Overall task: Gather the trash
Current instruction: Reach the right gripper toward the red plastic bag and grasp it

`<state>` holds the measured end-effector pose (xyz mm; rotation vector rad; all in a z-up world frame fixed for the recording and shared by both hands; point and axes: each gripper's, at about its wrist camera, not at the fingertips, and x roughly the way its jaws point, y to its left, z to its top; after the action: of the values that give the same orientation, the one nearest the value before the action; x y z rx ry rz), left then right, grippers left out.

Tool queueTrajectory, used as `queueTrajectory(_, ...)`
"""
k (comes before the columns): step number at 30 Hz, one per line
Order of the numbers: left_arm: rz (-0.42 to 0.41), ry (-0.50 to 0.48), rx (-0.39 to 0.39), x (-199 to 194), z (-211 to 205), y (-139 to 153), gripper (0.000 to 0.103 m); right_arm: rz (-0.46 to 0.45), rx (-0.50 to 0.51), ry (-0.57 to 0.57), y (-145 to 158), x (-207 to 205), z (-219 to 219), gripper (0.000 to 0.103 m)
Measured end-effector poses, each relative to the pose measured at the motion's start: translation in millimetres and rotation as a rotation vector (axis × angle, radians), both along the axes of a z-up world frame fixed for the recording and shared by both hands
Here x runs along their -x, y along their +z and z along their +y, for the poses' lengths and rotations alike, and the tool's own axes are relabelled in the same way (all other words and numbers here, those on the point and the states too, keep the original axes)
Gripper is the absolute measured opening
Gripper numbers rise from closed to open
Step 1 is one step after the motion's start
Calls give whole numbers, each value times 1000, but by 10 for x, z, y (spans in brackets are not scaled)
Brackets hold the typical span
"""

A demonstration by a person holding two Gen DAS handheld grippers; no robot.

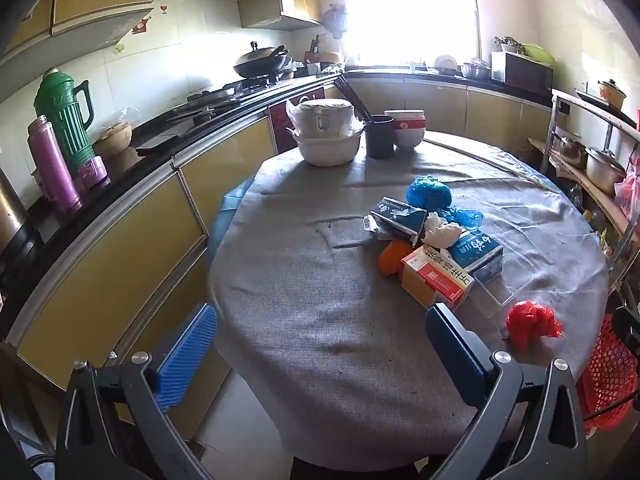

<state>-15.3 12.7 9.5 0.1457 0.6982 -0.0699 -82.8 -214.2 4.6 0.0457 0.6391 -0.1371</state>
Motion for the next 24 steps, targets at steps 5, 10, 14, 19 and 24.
queueTrajectory(5, -1, -9, 2, 17, -11, 10, 103, -5, 7, -3, 32, 52, 15, 103)
queueTrajectory(10, 0, -13, 4, 26, -16, 13, 103, -1, 8, -10, 7, 28, -7, 103)
queueTrajectory(14, 0, -16, 5, 32, -30, 21, 103, -1, 10, -12, 15, 70, -21, 103)
queueTrajectory(19, 0, -21, 8, 46, -37, 21, 103, 1, 4, -15, 13, 73, -41, 103)
queueTrajectory(24, 6, -24, 9, 44, -42, 5, 103, 5, -2, -19, -18, 77, -53, 103)
